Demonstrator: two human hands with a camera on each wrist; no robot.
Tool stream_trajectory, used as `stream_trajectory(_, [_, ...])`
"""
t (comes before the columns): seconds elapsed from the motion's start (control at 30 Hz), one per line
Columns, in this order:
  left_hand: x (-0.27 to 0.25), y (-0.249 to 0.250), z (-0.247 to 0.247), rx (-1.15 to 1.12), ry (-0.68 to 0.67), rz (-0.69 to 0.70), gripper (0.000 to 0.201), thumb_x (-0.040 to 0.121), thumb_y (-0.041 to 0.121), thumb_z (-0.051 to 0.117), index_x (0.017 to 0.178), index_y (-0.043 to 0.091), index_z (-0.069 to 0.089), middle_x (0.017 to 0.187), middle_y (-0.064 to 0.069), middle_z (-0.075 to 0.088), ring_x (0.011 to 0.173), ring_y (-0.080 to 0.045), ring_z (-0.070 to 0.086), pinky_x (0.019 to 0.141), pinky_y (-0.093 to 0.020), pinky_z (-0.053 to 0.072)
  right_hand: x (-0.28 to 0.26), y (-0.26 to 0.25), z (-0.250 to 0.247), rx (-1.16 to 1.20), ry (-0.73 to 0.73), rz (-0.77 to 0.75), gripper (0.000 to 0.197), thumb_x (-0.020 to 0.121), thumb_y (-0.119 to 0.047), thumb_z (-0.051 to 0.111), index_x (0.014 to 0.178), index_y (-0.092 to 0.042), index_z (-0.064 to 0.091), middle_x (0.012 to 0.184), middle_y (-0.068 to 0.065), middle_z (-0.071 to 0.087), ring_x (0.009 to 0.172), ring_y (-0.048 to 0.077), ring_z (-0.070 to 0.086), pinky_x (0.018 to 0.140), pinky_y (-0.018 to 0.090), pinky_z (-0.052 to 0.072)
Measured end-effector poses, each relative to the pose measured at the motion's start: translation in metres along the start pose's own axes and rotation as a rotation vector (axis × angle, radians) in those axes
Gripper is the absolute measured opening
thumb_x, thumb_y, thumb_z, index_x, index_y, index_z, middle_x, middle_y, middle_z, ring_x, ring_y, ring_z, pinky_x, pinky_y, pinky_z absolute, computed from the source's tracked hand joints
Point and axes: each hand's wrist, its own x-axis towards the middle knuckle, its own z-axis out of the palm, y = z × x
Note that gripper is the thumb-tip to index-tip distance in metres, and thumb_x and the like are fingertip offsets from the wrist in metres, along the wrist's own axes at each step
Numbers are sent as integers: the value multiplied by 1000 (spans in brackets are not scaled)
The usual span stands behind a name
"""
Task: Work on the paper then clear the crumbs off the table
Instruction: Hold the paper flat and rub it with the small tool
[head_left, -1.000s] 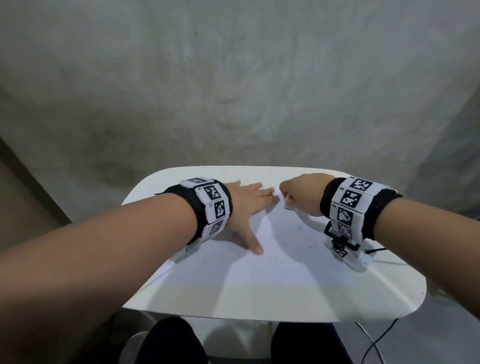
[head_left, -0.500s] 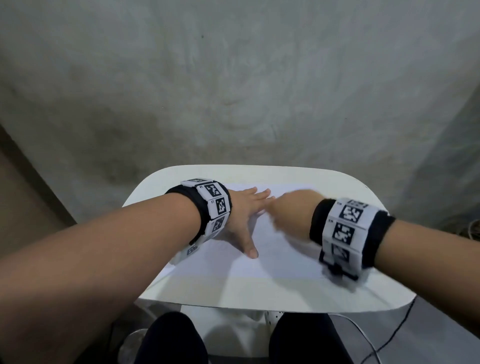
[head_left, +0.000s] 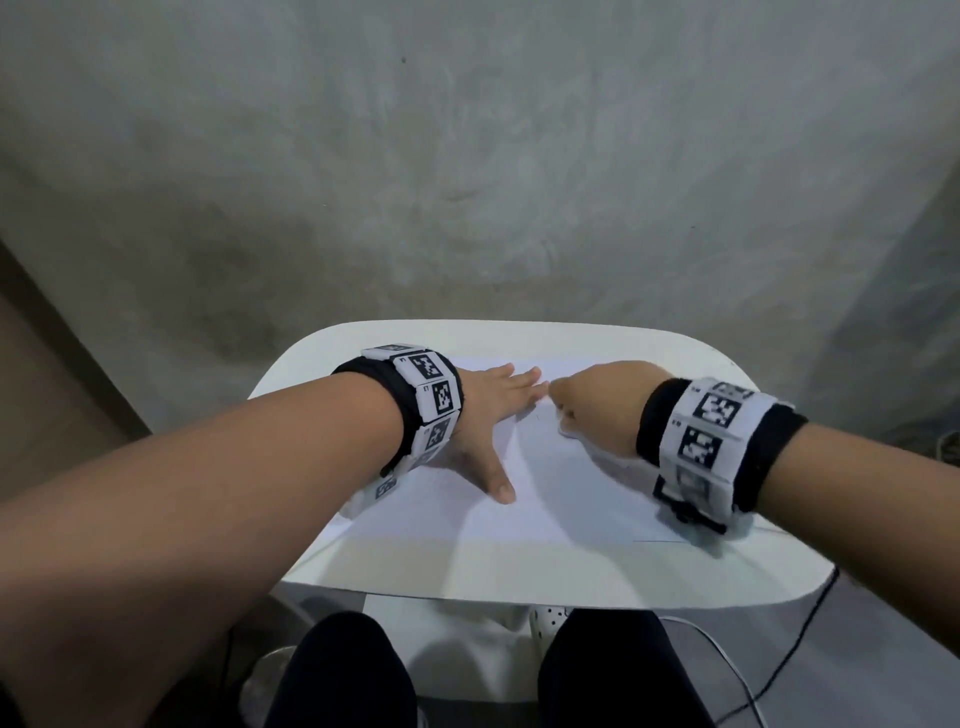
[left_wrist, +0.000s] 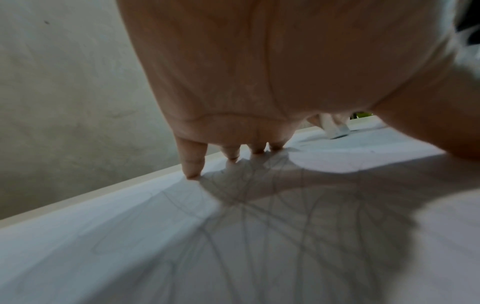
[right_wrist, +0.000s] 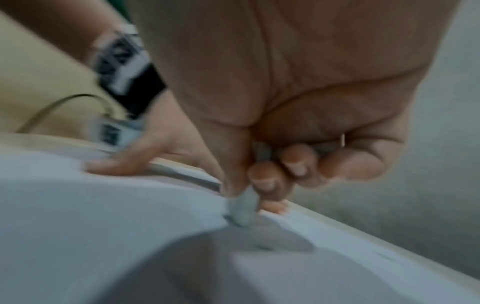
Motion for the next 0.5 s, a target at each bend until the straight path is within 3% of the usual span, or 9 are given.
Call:
stream_trajectory(0.1, [1,3,1,31,-1,-18,135,63,72,72,152,30,-20,159,12,-25,147,-14,-20,118,-44,-3,-16,-28,9,6,-83,-222,27,97,-23,46,124,-18,50,106,0,61,92,22,54,76,28,36])
stream_trajectory(0.27, [0,-2,0,-23,-5,11,137,60,74,72,152,31,-19,159,13,-24,147,-13,-20,119,-45,-4,-4,-1,2,-51,34,-43,22,95,-22,47,116,-19,53,109,-1,66,99,23,62,83,33,48])
stream_trajectory(0.37, [0,2,1,13,-4,-16,134,64,70,73,152,30,-20,159,13,-25,147,-12,-20,120,-44,-3,-21,-27,11,-15,-53,-253,24,95,-21,49,118,-21,52,106,-3,62,96,22,58,75,28,39])
stream_trajectory(0.4, [0,2,1,13,-4,-12,134,63,70,73,152,30,-20,159,13,-25,147,-12,-20,121,-45,-2,-20,-24,11,21,-69,-249,22,95,-24,48,116,-21,53,103,-2,62,91,21,55,74,29,37])
stream_trajectory(0.5, [0,-3,-1,-20,-23,9,138,57,75,71,152,32,-20,158,14,-25,147,-12,-21,120,-49,-2,-8,6,4,-2,17,-47,17,94,-24,46,106,-18,56,95,-2,63,84,21,52,75,31,45])
